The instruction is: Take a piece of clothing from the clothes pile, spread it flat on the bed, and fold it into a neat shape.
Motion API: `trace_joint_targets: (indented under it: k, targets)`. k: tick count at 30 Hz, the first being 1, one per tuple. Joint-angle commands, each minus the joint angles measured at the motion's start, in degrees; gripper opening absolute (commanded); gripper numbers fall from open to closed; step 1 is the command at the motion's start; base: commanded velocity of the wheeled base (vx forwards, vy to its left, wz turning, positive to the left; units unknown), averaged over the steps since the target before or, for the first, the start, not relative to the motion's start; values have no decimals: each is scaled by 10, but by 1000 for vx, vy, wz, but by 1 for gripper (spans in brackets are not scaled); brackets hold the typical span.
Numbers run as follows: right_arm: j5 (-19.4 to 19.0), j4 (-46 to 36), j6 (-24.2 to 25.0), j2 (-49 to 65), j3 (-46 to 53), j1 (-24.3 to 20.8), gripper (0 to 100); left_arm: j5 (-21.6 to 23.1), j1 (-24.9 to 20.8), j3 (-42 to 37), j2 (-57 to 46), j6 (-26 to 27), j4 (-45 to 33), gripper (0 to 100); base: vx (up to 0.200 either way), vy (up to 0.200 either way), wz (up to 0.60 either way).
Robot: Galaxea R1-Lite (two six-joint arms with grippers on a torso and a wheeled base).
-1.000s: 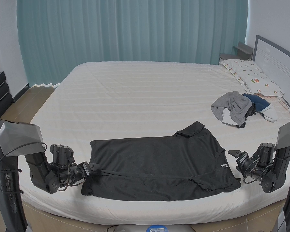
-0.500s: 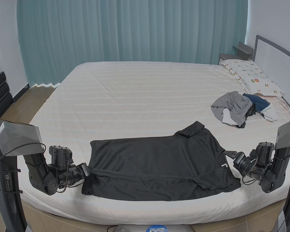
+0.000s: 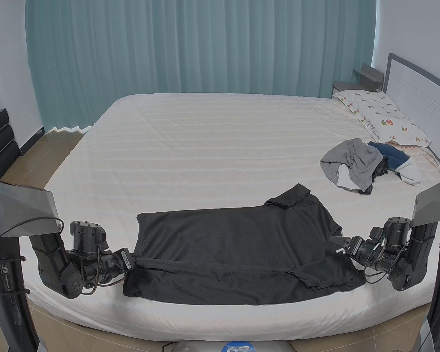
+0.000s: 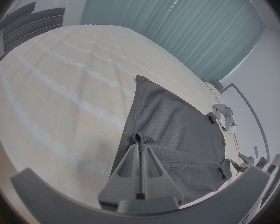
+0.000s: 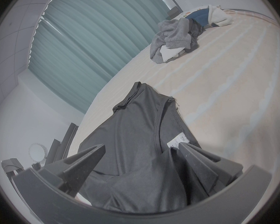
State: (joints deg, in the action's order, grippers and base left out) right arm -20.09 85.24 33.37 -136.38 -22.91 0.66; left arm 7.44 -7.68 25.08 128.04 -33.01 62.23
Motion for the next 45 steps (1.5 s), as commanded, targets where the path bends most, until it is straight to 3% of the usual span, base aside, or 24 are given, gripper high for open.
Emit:
trace_joint_targets:
  k: [1, 8, 12, 13, 27, 38, 45]
  targets:
    - [0, -12, -6, -38, -32, -1, 100, 1, -1, -1, -2, -1, 0, 0, 0, 0, 0]
    - [0, -33, -10, -40, -48, -1, 100, 1, -1, -1, -2, -1, 0, 0, 0, 0, 0]
    - [0, -32, -38, -52, -43, 0, 100, 2, -1, -1, -2, -1, 0, 0, 0, 0, 0]
    - [0, -29, -41, -54, -42, 0, 0, 1, -1, -1, -2, -1, 0, 0, 0, 0, 0]
    - [-2, 45, -39, -35, 13, 12, 0, -1, 0, -12, -8, -2, 0, 0, 0, 0, 0]
    - [-50, 44, -28, 93, 107, 40, 0, -1, 0, -56, -76, 1, 0, 0, 0, 0, 0]
    - [-56, 44, -27, 157, 168, 49, 0, -1, 0, -85, -111, 3, 0, 0, 0, 0, 0]
